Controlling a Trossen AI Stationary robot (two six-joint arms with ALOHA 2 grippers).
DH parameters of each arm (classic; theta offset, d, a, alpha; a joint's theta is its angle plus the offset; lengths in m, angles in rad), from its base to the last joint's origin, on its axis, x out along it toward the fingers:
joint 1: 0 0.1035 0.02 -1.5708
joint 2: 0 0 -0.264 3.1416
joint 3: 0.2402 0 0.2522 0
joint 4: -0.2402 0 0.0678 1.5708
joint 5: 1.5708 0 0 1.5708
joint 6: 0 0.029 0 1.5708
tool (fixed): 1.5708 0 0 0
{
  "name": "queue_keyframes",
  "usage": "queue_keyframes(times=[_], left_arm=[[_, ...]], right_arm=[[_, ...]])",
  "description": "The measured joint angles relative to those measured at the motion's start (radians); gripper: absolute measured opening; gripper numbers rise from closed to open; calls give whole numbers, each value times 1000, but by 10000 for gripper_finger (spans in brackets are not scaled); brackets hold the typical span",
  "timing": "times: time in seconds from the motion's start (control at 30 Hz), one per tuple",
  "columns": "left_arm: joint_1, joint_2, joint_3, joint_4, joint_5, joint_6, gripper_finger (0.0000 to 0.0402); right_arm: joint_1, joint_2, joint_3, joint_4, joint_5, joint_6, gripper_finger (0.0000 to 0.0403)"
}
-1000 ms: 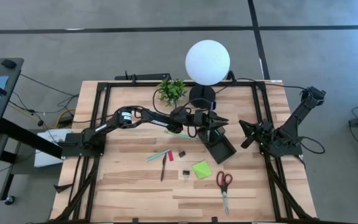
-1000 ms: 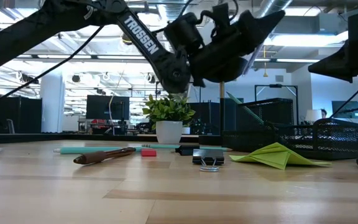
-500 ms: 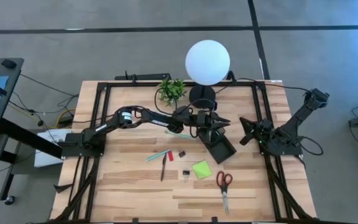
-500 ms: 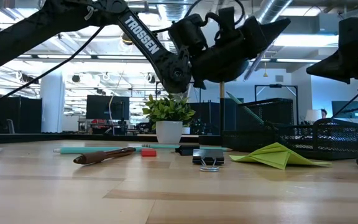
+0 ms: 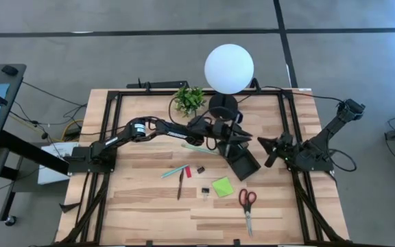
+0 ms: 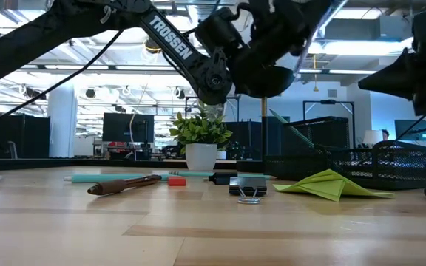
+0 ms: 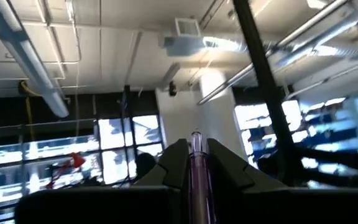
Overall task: Pick and place office supplies into organizer
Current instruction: Put the violet pen into the desk organizer
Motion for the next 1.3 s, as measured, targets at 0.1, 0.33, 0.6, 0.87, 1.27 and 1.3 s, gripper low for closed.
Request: queue_keyframes(times=[0.1,0.33,0.6,0.87,1.27,1.3], left_arm=[[-1,0,0,71,6,-104,25],[-15,0,0,81,9,-182,25],[-21,-1,25,82,6,-195,25],[-21,-2,75,82,52,-214,25],[-20,-2,97,82,59,-208,25],[-19,-2,97,82,59,-205,25]], right_arm=[[-8,0,0,110,-44,-113,0],[-91,8,0,419,-251,-391,0],[-182,29,0,474,-475,-598,0],[-270,104,0,473,-570,-696,30],[-418,250,77,481,-677,-735,199],[-426,267,84,490,-683,-729,208]])
